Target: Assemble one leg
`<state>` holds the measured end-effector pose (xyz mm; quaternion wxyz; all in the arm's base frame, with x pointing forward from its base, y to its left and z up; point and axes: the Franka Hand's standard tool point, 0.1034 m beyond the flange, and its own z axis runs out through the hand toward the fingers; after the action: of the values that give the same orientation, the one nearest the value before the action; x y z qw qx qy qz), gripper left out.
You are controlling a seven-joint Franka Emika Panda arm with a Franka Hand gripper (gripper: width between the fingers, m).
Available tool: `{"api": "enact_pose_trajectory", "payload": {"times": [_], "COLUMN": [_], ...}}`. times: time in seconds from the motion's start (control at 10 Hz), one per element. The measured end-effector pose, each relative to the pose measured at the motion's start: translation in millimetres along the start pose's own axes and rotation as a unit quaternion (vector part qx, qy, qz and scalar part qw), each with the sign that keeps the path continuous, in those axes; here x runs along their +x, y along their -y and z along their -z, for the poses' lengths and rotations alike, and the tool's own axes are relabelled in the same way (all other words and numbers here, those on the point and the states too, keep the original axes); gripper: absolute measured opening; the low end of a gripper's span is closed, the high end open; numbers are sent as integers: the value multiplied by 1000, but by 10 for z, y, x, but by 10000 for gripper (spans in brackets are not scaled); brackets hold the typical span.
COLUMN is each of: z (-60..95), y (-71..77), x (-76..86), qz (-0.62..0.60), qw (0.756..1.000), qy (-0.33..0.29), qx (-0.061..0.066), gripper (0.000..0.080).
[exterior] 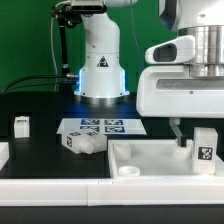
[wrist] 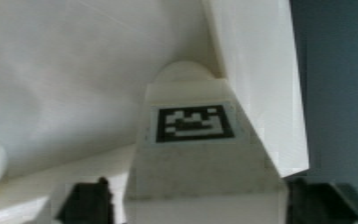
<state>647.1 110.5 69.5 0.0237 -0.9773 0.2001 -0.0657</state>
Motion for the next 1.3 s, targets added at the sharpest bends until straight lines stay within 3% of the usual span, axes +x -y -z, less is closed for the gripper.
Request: {"api": "enact_pose_trajectory", "payload": {"times": [0.1, 0.2, 0.4, 0.5, 0.7, 1.0, 1.1, 1.3], "z": [-1, -2, -1, 2, -3, 2, 3, 5], "y": [-8, -10, -17, -35, -66, -82, -83, -89], "x": [3, 2, 8, 7, 10, -25, -32, -37], "qz": [-35, -75, -185, -266, -400, -611, -644, -666], "qw": [999, 997, 983, 964, 916, 791, 764, 745], "qy": [0, 0, -5, -4, -1, 13, 14, 14], "qx": [-1, -3, -19, -25, -30, -20, -20, -21], "gripper": [285, 285, 285, 285, 285, 287, 287, 287]}}
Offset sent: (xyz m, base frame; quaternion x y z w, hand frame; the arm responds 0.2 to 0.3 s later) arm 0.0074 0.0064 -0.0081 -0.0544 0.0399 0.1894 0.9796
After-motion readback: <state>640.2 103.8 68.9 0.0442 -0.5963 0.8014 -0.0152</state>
